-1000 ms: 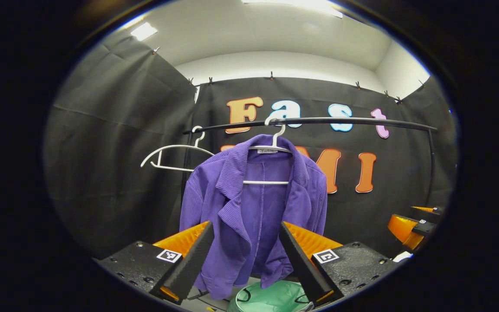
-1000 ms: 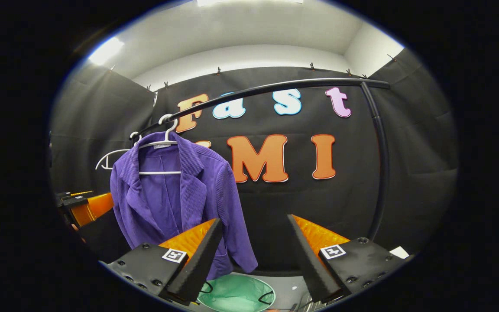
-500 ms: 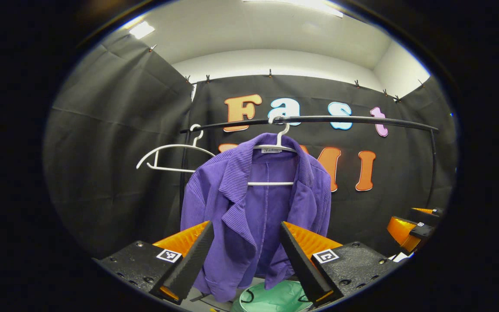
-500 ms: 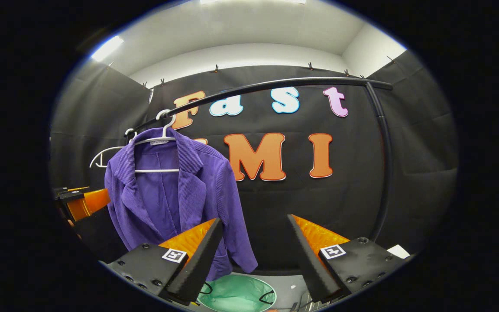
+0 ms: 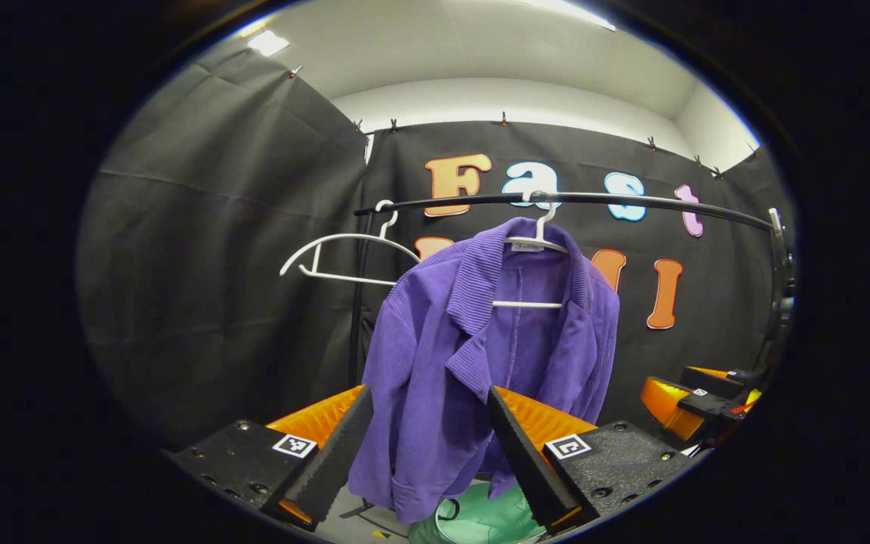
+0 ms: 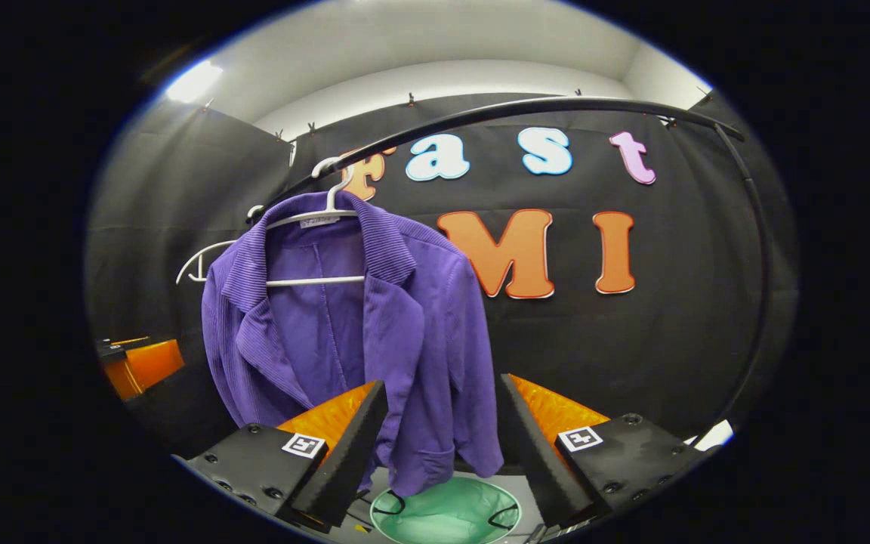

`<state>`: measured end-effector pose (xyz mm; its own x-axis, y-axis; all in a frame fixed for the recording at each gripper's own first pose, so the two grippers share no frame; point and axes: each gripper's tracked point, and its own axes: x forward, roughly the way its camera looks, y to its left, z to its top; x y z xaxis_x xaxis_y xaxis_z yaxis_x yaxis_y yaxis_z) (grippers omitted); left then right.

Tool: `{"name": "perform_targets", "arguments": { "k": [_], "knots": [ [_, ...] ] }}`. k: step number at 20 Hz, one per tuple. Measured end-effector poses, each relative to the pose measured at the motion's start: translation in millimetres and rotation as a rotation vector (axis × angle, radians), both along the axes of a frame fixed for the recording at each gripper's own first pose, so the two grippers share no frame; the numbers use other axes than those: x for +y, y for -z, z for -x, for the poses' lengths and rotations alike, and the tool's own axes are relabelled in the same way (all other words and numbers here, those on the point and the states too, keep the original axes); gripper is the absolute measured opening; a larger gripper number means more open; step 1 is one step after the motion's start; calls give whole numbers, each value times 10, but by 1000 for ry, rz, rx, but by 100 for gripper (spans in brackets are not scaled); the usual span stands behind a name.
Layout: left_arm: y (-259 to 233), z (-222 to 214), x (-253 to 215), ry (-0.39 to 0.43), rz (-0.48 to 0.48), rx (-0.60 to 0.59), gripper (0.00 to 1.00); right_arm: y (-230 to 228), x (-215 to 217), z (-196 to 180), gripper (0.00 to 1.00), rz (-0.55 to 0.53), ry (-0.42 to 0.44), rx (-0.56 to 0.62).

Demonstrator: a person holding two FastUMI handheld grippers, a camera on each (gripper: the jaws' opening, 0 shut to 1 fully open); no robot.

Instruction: Grasp the clothes on the hanger with both hands and then place them into the laundry hamper below.

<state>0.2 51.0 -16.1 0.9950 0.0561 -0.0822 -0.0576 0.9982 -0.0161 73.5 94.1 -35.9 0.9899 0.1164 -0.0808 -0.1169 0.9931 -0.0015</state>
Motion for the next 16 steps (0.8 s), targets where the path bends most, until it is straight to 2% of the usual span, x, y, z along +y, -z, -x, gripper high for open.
{"name": "perform_targets", "arguments": {
  "k": [1, 2, 4, 5, 6, 9, 10, 11, 15, 16],
  "knots": [
    [8, 14, 39, -7, 0, 1, 95, 12, 71, -91, 97, -4, -13, 6],
    [19, 3, 78, -13, 1, 3, 92, 31, 134, -166, 97, -7, -25, 9],
    [36, 6, 145, -22, 1, 6, 92, 72, 245, -345, 97, -11, -37, 15],
    [43, 7, 176, -27, 0, 6, 92, 89, 317, -428, 90, -7, -47, 16],
    [44, 17, 200, -30, 0, 6, 95, 101, 381, -525, 96, 10, -56, 18],
    [67, 13, 248, -36, 0, 13, 92, 79, 493, -786, 96, 58, -58, -1],
    [79, 6, 264, -38, -1, 15, 92, 82, 524, -867, 90, 58, -56, 0],
    [91, -8, 268, -40, -3, 19, 92, 94, 567, -938, 96, 49, -61, 5],
    [169, -47, 250, -33, -12, 44, 95, 183, 659, -1170, 96, 30, -59, 32],
    [173, -77, 213, -28, -6, 42, 95, 209, 668, -1205, 89, 40, -60, 36]
  ]
}}
